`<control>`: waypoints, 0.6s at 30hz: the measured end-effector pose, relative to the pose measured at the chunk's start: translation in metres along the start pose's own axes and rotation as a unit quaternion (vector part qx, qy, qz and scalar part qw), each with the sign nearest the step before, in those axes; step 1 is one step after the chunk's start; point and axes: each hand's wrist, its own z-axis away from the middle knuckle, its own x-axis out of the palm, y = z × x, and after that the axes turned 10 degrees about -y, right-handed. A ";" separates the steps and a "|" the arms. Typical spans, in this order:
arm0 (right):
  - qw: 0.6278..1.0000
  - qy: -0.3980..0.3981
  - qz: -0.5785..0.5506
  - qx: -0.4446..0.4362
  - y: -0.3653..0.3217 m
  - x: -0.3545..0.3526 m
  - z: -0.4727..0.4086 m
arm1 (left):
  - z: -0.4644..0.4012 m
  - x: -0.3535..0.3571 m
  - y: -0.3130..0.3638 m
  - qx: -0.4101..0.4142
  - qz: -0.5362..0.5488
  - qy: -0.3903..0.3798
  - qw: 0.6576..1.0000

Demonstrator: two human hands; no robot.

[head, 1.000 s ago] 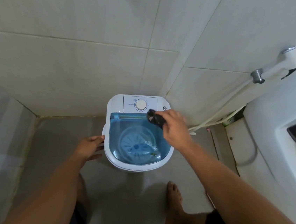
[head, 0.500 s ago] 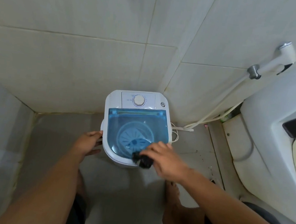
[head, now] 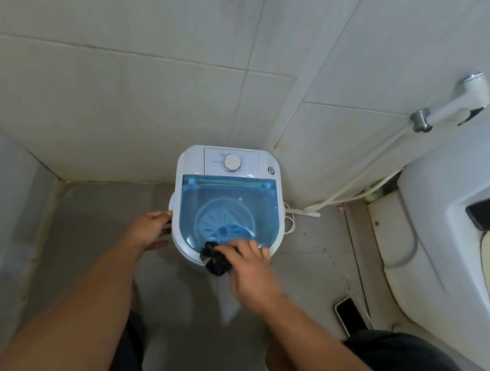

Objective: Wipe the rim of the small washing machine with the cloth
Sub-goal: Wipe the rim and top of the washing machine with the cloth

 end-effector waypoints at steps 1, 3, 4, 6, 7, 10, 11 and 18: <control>1.000 0.010 0.000 0.011 0.009 -0.010 -0.005 | 0.000 0.000 0.000 0.000 0.000 -0.003 1.000; 0.996 0.033 0.012 0.087 0.036 -0.029 -0.013 | -0.001 0.000 -0.001 -0.001 0.000 -0.004 1.000; 0.991 0.036 0.021 0.127 0.048 -0.036 -0.014 | -0.001 0.000 -0.001 0.000 0.001 -0.003 1.000; 0.988 0.029 0.042 0.148 0.059 -0.038 -0.010 | 0.000 0.001 -0.001 0.002 0.006 -0.002 1.000; 0.989 0.026 0.052 0.132 0.055 -0.034 -0.008 | -0.001 0.001 -0.001 0.002 0.008 -0.002 1.000; 0.995 0.022 0.074 0.068 0.034 -0.016 -0.007 | -0.001 0.000 0.000 0.000 0.008 -0.003 1.000; 0.996 0.008 0.078 0.050 0.027 -0.011 -0.008 | -0.001 -0.001 0.000 0.000 0.009 -0.003 1.000; 0.992 -0.030 0.115 0.033 0.058 -0.035 -0.004 | -0.006 -0.003 -0.002 -0.004 0.003 -0.006 1.000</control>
